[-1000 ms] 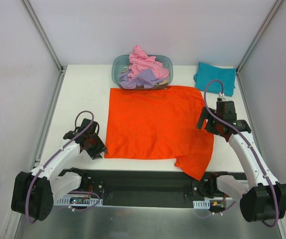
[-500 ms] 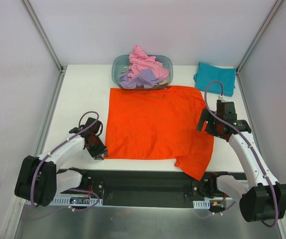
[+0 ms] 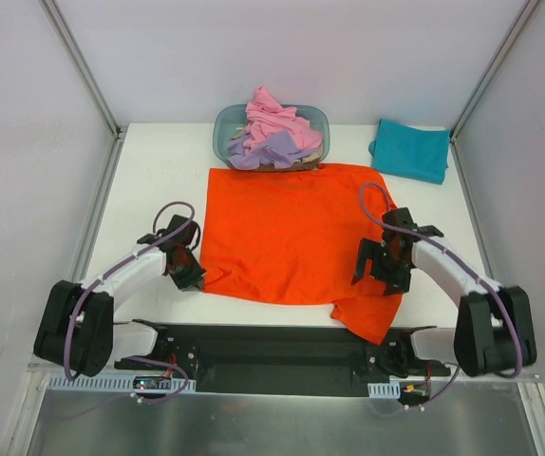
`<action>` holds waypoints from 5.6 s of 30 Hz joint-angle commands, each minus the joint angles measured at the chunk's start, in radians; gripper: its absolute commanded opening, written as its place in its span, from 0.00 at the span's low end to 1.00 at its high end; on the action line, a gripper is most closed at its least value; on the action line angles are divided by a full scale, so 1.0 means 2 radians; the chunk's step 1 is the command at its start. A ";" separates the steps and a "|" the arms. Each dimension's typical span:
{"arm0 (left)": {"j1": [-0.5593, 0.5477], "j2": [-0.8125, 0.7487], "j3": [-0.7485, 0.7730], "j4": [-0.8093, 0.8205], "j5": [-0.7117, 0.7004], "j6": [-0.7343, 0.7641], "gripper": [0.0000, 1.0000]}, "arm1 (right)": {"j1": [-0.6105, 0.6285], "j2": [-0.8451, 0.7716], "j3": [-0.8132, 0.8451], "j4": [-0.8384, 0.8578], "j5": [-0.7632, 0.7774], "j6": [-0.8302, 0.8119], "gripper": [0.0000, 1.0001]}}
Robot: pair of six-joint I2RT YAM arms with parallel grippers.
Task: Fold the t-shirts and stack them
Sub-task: Flatten the tshirt out, then fold the tshirt
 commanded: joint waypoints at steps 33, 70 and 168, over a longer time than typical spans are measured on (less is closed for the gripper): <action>0.042 0.127 0.106 0.121 0.001 0.045 0.00 | 0.071 -0.005 0.040 -0.073 0.054 0.117 0.98; 0.042 -0.033 0.163 0.125 -0.028 0.074 0.00 | 0.045 -0.012 0.229 -0.034 0.211 0.023 0.01; 0.089 0.178 0.245 0.063 -0.114 0.153 0.00 | 0.011 0.140 0.196 -0.098 0.000 -0.012 0.06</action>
